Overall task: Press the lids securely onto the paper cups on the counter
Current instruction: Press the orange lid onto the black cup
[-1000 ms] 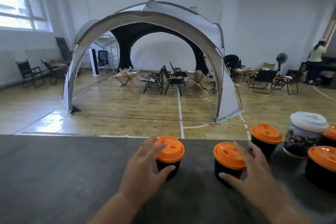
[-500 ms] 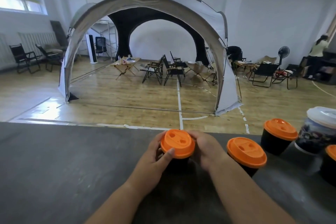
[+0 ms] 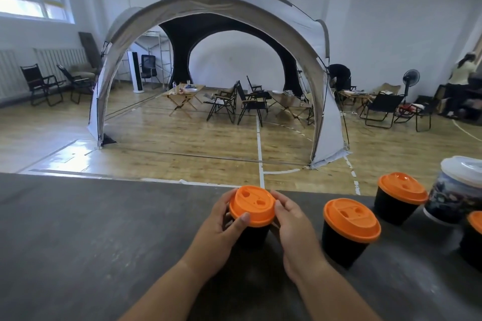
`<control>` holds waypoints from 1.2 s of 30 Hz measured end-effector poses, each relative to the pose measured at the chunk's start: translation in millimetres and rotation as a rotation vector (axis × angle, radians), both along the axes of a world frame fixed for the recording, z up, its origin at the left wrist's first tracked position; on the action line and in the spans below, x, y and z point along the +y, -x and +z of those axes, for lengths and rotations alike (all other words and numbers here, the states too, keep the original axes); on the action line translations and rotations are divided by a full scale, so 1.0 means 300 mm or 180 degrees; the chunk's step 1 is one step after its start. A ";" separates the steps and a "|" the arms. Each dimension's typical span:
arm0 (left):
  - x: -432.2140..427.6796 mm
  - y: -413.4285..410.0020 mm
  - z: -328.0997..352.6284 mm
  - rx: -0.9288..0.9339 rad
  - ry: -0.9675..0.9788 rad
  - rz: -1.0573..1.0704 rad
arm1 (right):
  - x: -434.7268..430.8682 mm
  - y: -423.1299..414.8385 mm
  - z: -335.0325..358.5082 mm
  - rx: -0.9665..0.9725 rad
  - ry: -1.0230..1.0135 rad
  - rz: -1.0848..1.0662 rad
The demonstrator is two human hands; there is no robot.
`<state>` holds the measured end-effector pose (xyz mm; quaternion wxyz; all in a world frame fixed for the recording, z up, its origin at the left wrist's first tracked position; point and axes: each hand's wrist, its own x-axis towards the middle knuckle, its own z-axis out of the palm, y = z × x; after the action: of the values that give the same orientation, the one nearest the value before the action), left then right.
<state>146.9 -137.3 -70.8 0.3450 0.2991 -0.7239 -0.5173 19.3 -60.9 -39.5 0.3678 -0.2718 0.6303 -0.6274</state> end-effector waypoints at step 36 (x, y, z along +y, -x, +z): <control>0.040 0.008 -0.027 0.0085 -0.0114 0.1031 | -0.006 0.026 -0.042 -0.0067 0.0318 0.0547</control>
<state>144.5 -125.4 -79.1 0.4281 0.4110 -0.6522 -0.4717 11.6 -62.8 -52.0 0.4128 -0.3363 0.5687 -0.6269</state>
